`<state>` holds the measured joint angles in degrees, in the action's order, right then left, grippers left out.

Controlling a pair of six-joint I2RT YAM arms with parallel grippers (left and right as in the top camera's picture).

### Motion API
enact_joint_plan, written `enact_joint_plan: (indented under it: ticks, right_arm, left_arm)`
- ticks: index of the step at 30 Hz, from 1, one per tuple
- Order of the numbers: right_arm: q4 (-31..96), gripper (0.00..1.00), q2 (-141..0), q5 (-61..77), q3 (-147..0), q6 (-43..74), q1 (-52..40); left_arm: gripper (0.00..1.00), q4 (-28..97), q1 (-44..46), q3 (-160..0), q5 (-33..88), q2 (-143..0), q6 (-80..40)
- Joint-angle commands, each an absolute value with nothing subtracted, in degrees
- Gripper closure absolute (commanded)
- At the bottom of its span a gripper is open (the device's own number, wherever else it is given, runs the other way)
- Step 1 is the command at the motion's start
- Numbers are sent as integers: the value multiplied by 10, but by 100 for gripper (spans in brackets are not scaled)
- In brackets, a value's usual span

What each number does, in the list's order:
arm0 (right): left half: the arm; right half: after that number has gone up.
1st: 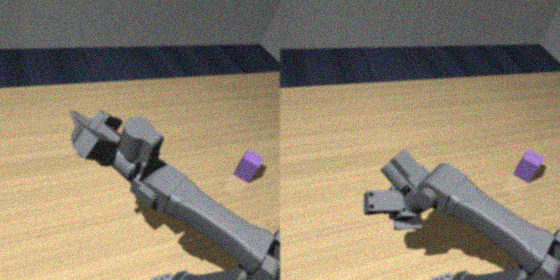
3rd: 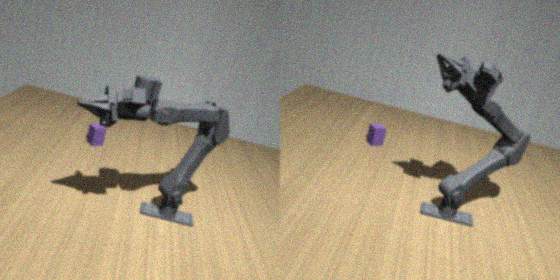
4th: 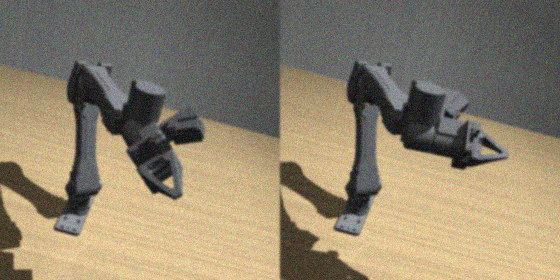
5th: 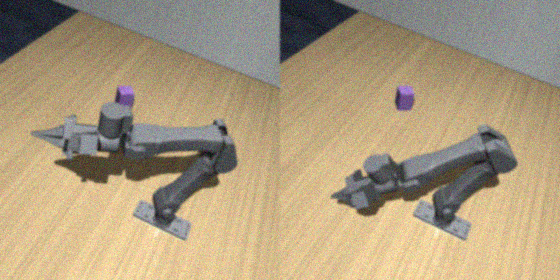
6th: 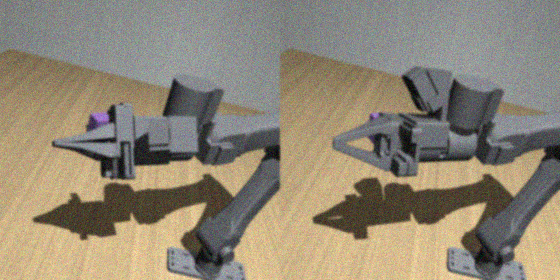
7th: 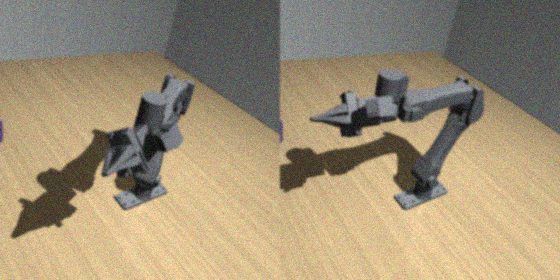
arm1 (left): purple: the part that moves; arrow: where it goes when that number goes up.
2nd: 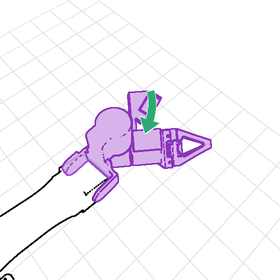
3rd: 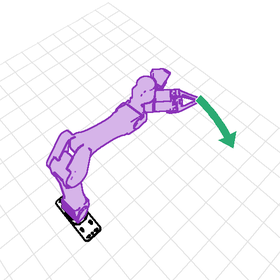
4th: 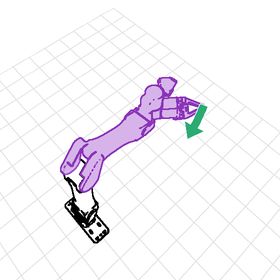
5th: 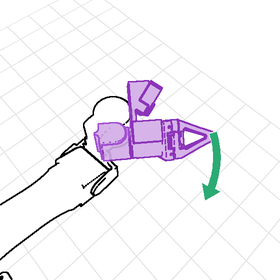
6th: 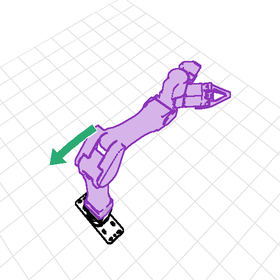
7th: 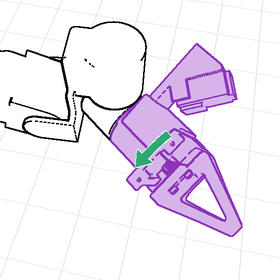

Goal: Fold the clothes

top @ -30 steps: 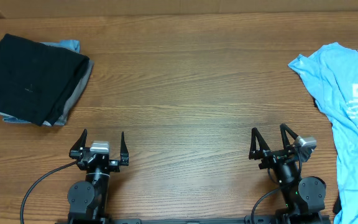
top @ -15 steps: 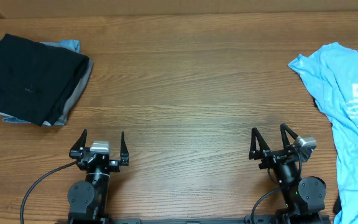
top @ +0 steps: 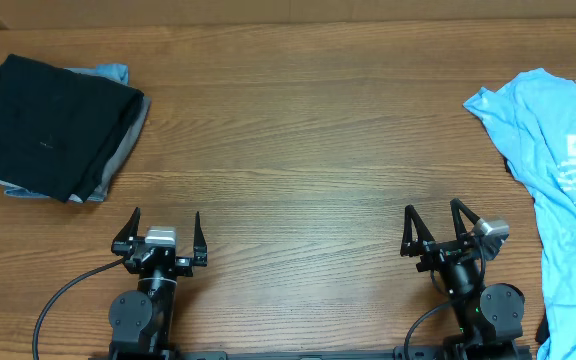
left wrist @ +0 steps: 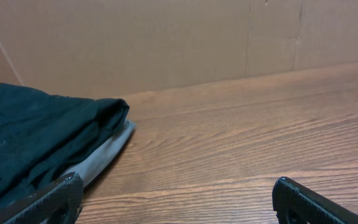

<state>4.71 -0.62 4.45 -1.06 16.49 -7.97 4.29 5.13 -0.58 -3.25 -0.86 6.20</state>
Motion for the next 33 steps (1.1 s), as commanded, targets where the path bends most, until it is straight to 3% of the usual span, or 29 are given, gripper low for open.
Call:
enact_joint_plan:
  ticks: [1, 16, 19, 24, 33]
  right_arm:
    - [44, 0, -2, 41, -4, 168, -83]
    - [35, 0, -2, 32, -7, 166, -83]
    - [64, 0, -2, 31, -61, 166, -83]
    - [141, 0, -48, -62, -233, 161, -83]
    - [466, 0, -470, -183, -754, 93, -82]
  left_arm:
    - [0, 41, 47, -3, -30, -3, 69]
    - [0, 41, 47, -3, -30, -3, 69]
    - [0, 41, 47, -3, -30, -3, 69]
    - [0, 41, 47, -3, -30, -3, 69]
    - [0, 41, 47, -3, -30, -3, 69]
